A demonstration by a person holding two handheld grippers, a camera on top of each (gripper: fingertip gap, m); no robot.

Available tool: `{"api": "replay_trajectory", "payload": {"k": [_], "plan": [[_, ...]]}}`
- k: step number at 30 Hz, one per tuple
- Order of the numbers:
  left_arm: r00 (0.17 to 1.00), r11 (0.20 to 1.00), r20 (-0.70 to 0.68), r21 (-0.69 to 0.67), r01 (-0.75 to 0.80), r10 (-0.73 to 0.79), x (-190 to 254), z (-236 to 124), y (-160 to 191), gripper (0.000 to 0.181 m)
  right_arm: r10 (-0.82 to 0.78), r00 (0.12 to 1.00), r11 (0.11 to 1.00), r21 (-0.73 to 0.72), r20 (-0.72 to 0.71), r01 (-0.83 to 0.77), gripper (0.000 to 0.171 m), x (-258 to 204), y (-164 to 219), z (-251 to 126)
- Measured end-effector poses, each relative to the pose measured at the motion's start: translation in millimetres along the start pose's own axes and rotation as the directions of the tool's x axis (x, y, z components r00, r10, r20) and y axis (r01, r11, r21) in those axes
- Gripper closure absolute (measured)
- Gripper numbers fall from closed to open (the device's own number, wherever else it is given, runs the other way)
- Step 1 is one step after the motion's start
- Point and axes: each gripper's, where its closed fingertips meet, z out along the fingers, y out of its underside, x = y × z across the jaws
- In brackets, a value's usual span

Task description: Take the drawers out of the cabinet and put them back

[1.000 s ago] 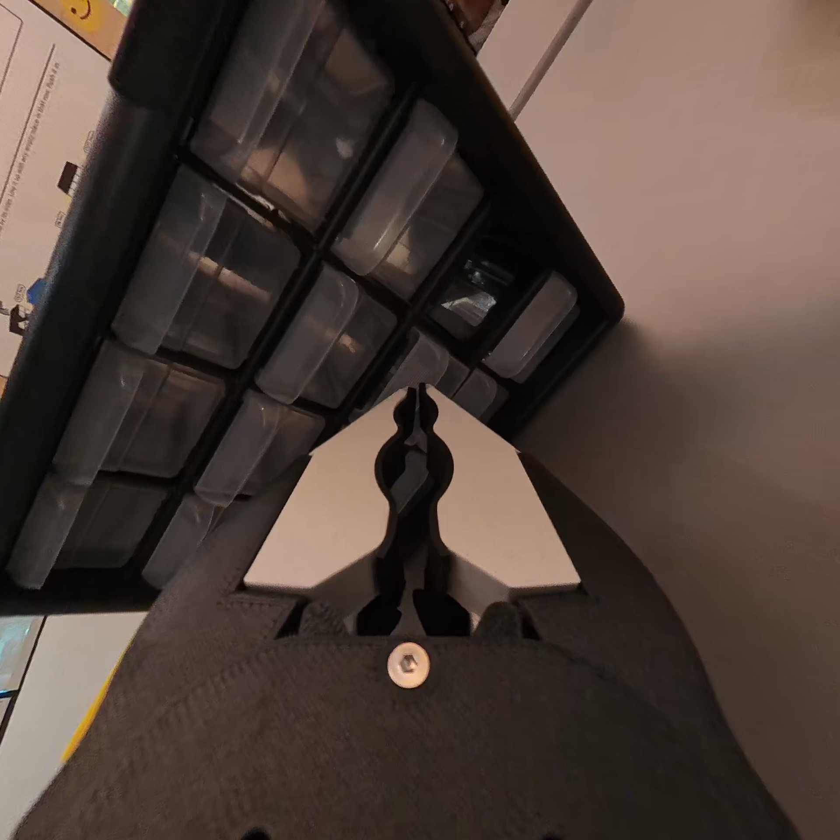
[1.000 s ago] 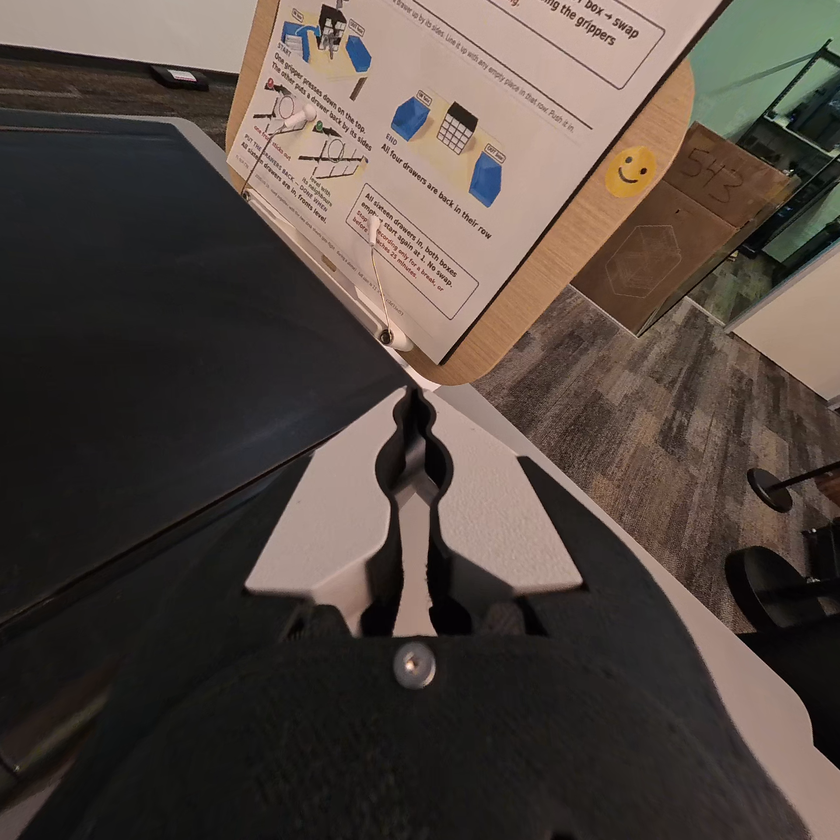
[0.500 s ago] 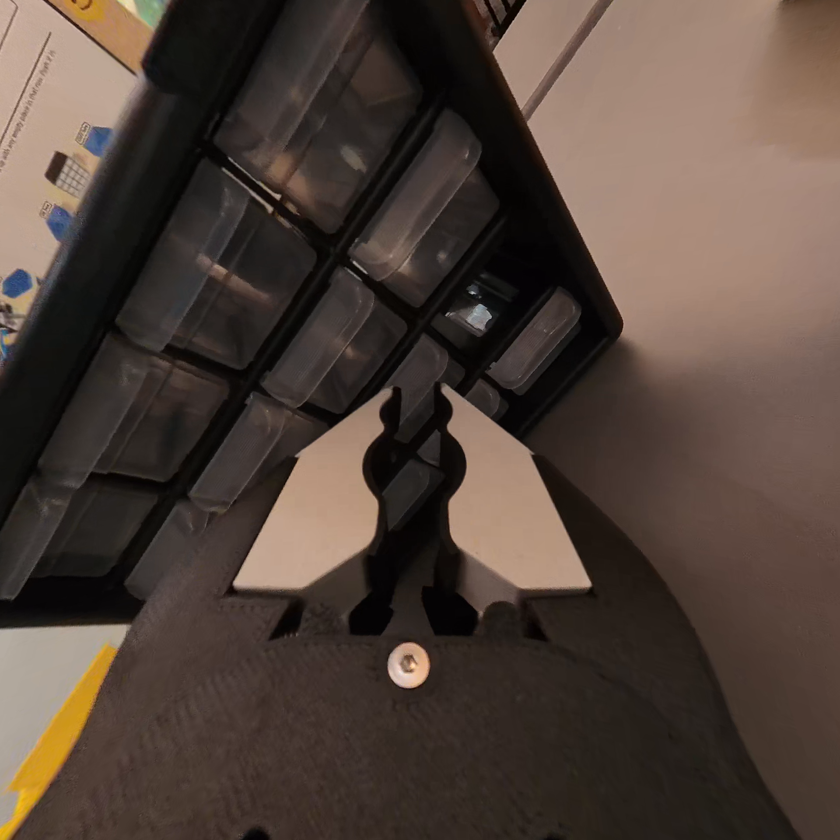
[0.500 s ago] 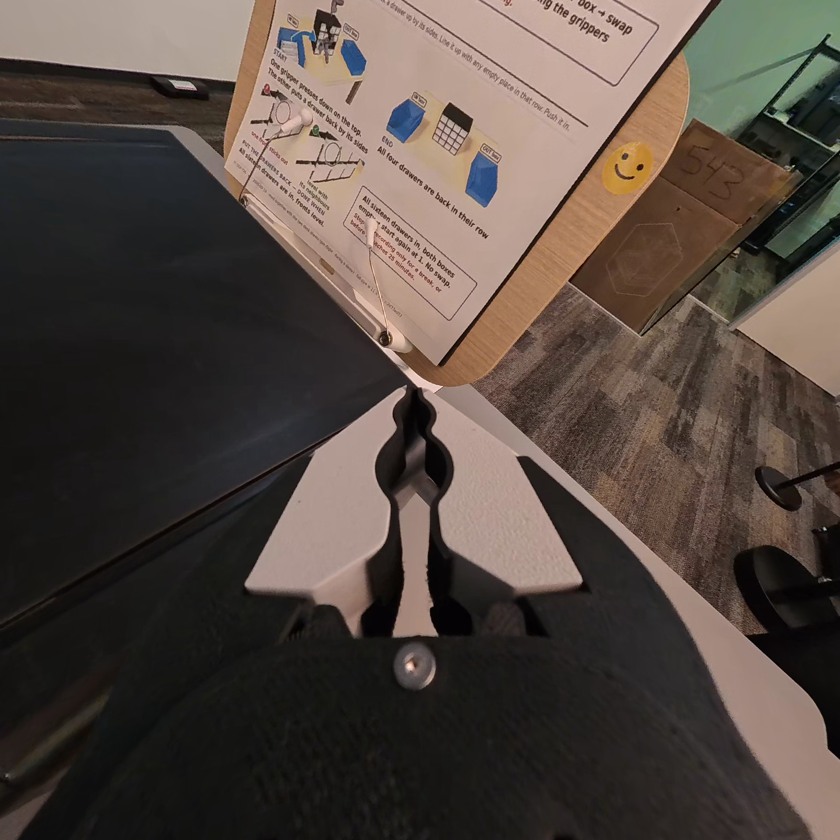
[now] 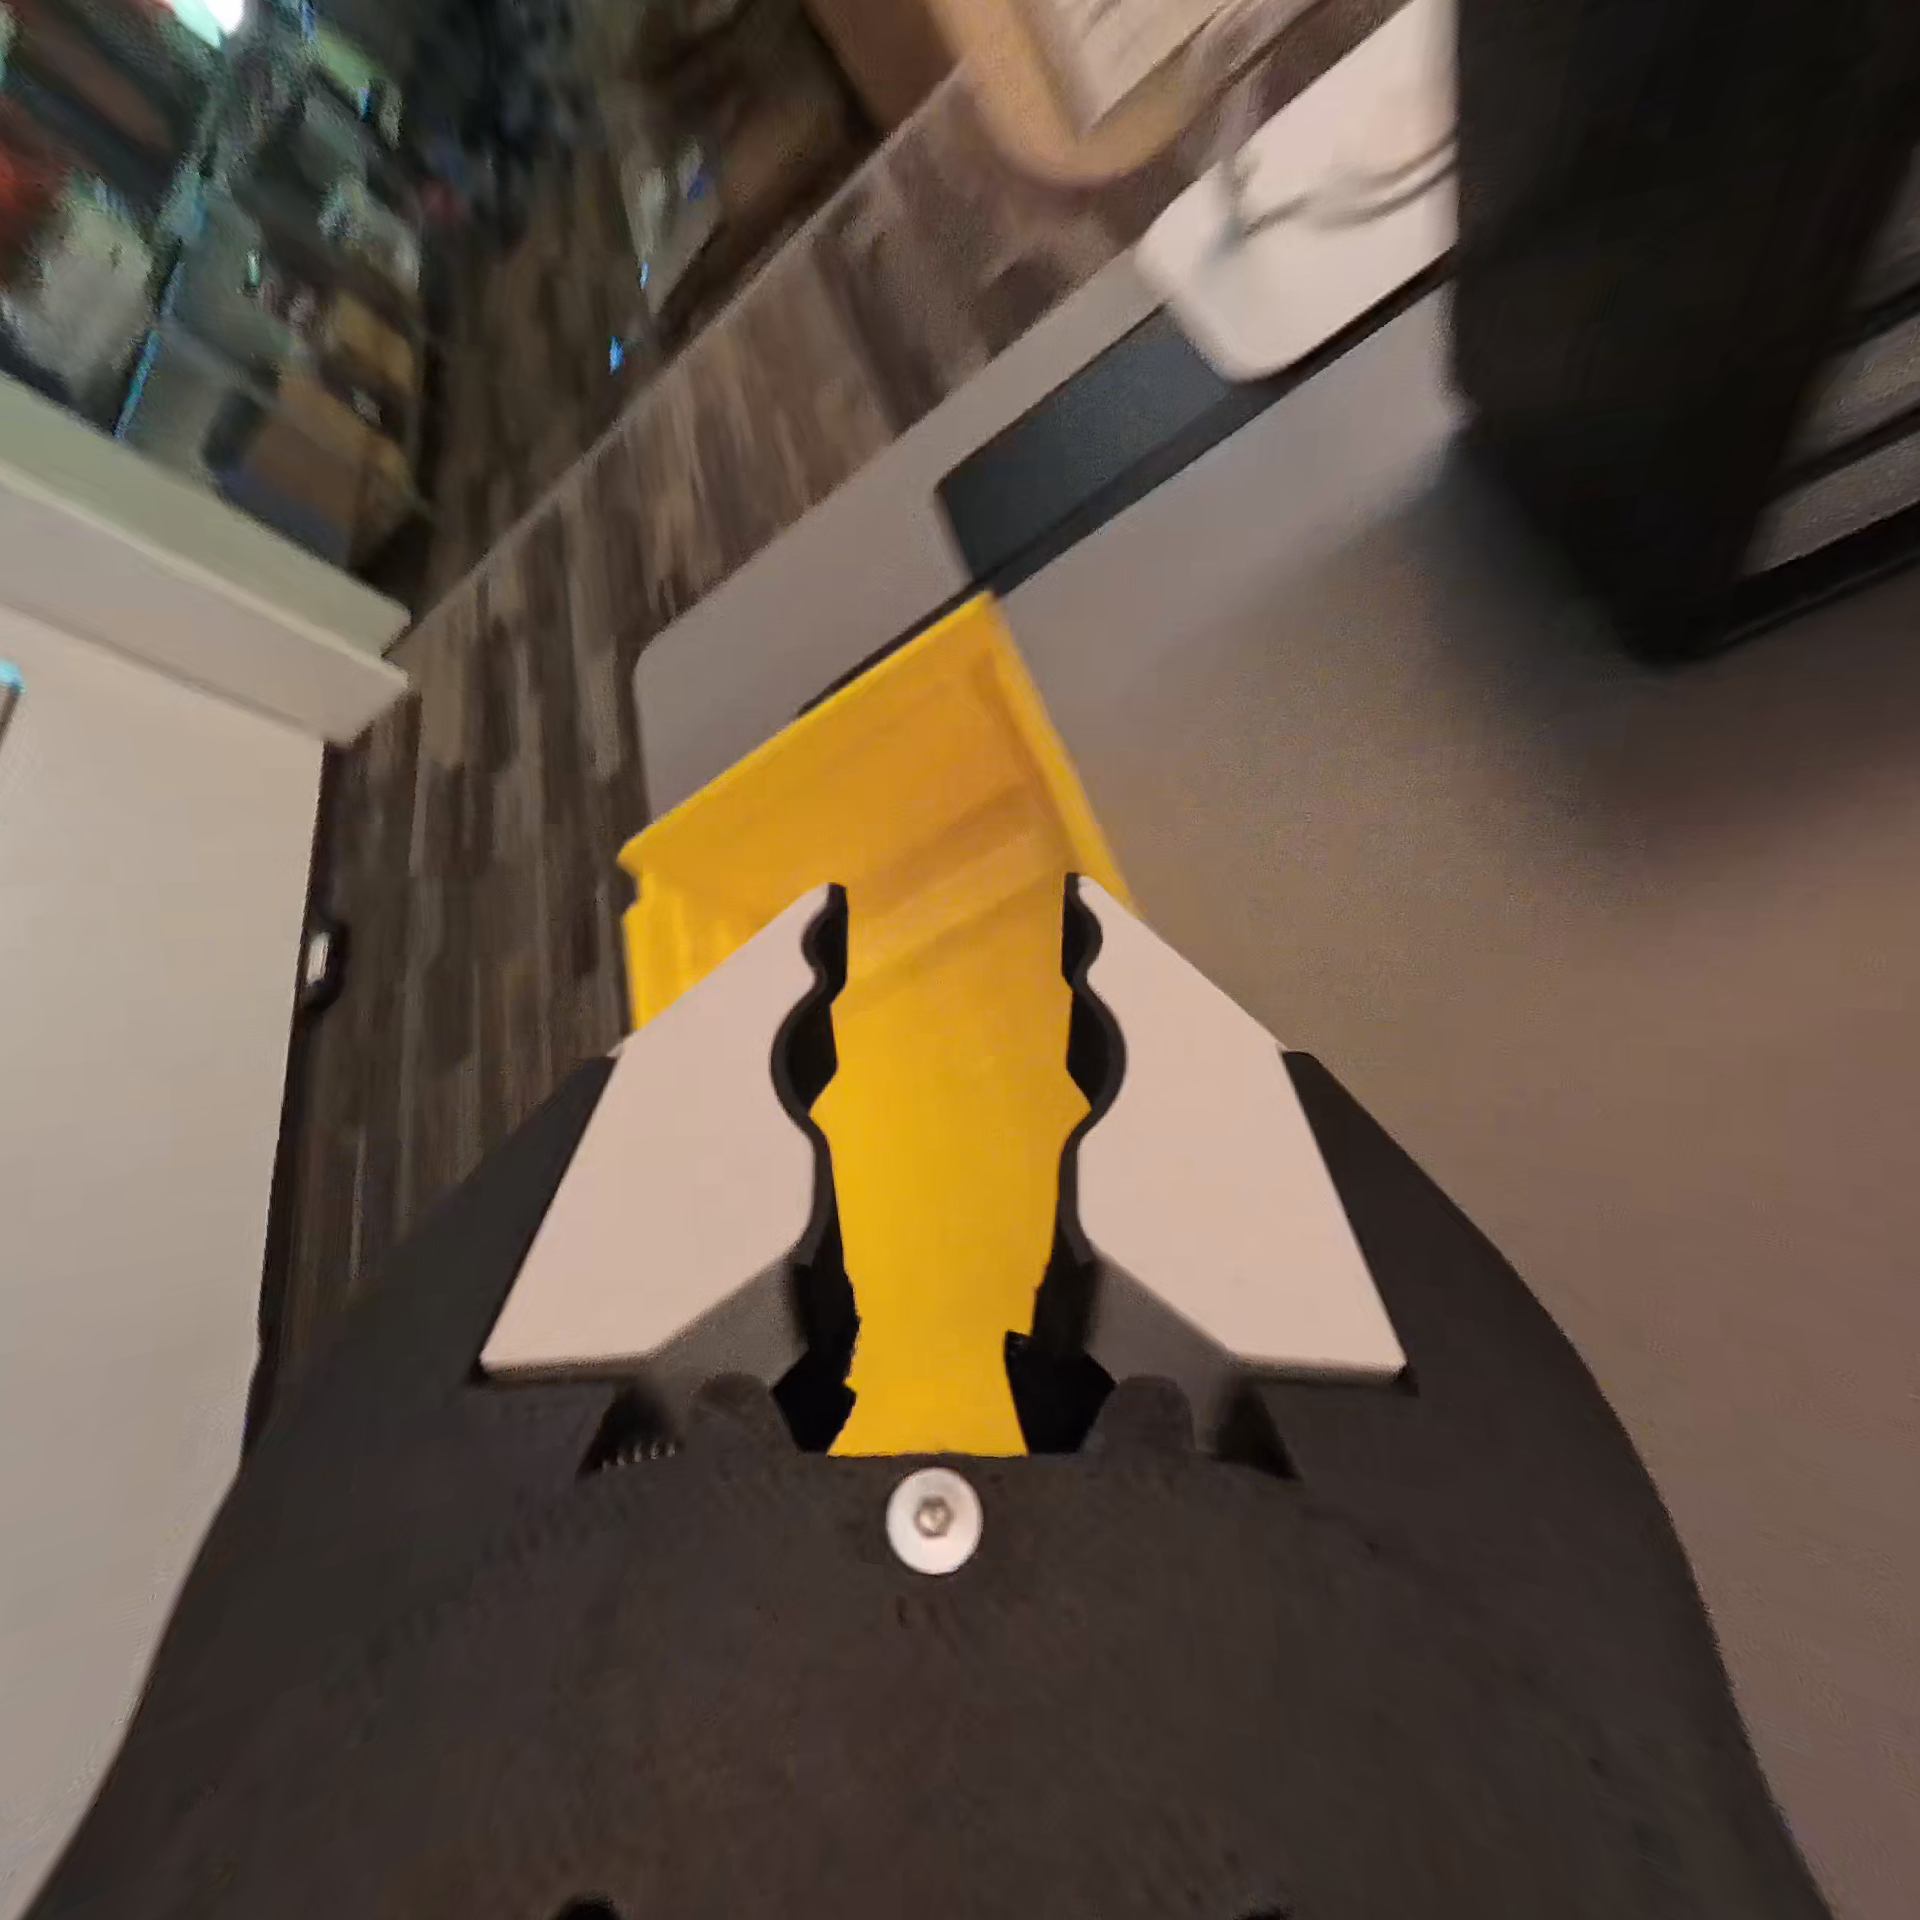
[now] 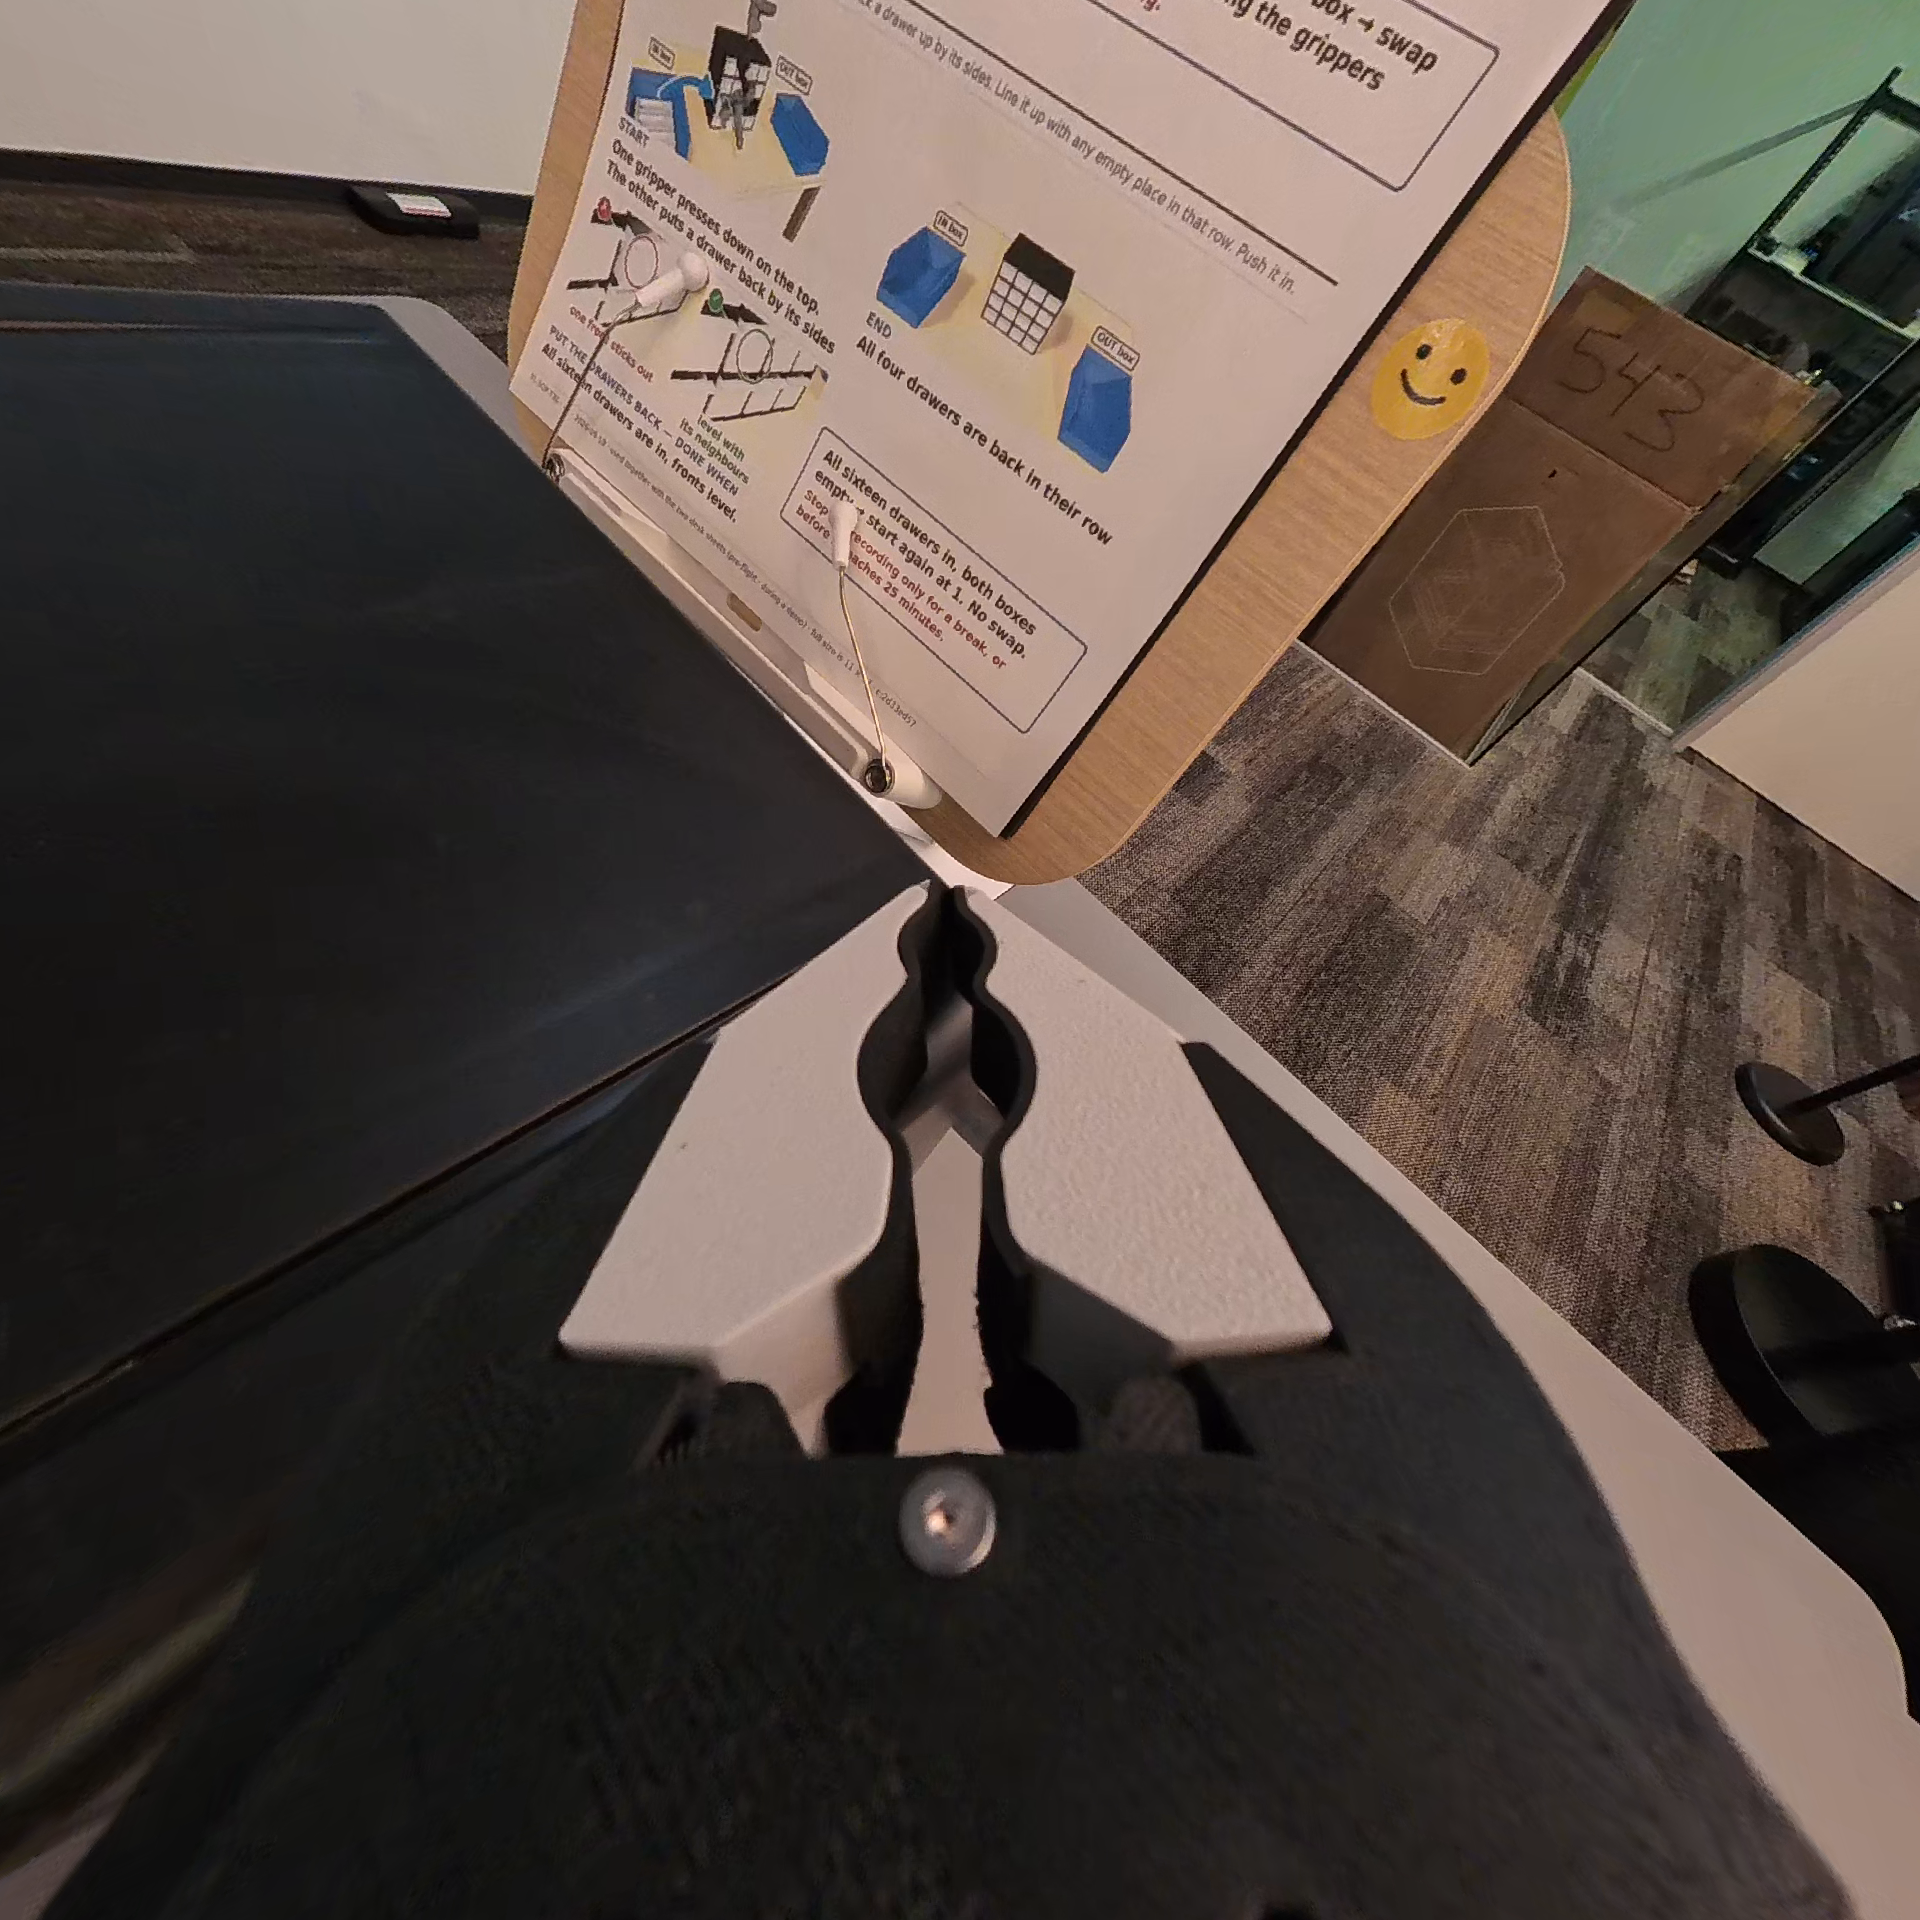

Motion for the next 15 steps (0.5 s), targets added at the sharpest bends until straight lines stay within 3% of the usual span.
{"api": "replay_trajectory", "payload": {"k": [3,7,9,13,15], "plan": [[0.99,0.999,-0.143,-0.045,-0.017,0.01,-17.1,34.0,33.2,0.138,-0.003,1.0,1.0,0.0,0.001,0.003,0.171,0.0,-0.1,0.1],[0.956,0.963,-0.212,-0.13,-0.234,0.203,-17.0,94.3,65.4,0.128,0.007,1.0,1.0,0.009,0.003,-0.007,0.171,1.3,0.0,1.2],[0.935,0.945,-0.272,-0.169,-0.281,0.229,-11.6,124.8,76.7,0.126,0.013,1.0,1.0,0.014,0.009,-0.013,0.171,1.4,0.0,1.4],[0.901,0.908,-0.367,-0.25,-0.337,0.233,-11.7,172.2,98.0,0.129,0.003,1.0,1.0,0.009,-0.017,-0.003,0.171,3.5,0.3,2.3],[0.89,0.883,-0.398,-0.305,-0.358,0.223,-16.1,187.2,112.9,0.143,-0.052,0.995,0.999,-0.012,-0.087,0.051,0.171,8.5,1.2,4.2]]}}
